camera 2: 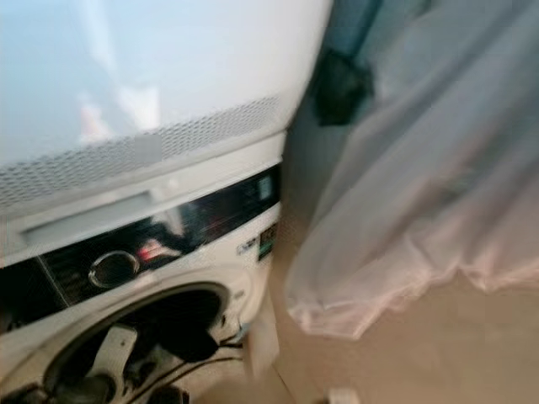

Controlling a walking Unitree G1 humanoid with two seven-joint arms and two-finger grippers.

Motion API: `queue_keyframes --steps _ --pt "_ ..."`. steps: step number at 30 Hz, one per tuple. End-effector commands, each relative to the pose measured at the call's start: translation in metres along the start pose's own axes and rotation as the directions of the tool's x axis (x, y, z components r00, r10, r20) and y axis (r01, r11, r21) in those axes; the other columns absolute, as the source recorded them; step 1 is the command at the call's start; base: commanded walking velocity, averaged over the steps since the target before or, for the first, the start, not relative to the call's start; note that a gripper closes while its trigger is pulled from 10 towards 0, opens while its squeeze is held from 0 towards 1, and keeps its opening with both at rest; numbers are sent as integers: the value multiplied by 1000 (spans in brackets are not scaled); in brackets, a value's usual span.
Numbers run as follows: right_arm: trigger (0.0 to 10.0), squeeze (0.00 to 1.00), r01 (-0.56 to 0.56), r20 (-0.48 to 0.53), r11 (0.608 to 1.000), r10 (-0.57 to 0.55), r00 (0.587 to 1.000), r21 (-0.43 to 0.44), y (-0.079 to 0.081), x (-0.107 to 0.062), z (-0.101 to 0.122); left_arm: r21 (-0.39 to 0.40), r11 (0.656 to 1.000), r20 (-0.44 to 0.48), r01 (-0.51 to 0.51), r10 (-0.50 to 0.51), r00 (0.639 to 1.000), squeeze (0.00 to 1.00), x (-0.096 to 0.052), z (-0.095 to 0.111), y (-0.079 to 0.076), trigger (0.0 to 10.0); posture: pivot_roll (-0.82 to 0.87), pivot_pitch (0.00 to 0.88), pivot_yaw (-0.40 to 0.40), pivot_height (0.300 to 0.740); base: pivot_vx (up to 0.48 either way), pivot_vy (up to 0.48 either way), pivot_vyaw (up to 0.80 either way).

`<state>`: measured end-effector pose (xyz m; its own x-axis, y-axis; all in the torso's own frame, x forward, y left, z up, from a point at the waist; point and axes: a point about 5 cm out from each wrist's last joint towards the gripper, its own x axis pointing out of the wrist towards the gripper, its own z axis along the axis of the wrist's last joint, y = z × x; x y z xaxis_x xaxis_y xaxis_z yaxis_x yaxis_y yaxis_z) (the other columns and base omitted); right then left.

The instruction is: Clothes washing

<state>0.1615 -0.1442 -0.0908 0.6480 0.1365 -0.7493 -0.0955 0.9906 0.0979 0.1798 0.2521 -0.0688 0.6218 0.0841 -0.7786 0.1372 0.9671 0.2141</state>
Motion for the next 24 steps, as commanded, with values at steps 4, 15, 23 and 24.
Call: queue_keyframes --steps 4,15,23,24 --pt "10000 0 56 -106 998 -55 993 13 -18 -14 -33 -17 1000 44 8 -7 999 0 5 15 -7 10000 193 0 -129 667 -282 0 0" --pt "10000 0 53 -108 999 -52 993 11 -18 -14 -33 -18 1000 51 16 -15 999 0 5 17 -9 10000 193 0 -125 667 -312 0 0" --pt "10000 0 51 -109 999 -50 993 11 -17 -14 -33 1 1000 50 29 -29 998 0 5 17 -10 10000 193 0 -124 667 -170 0 0" --pt "10000 0 51 -108 999 -49 993 11 -17 -14 -33 7 1000 53 31 -31 998 0 5 18 -10 10000 193 0 -123 667 0 0 0"
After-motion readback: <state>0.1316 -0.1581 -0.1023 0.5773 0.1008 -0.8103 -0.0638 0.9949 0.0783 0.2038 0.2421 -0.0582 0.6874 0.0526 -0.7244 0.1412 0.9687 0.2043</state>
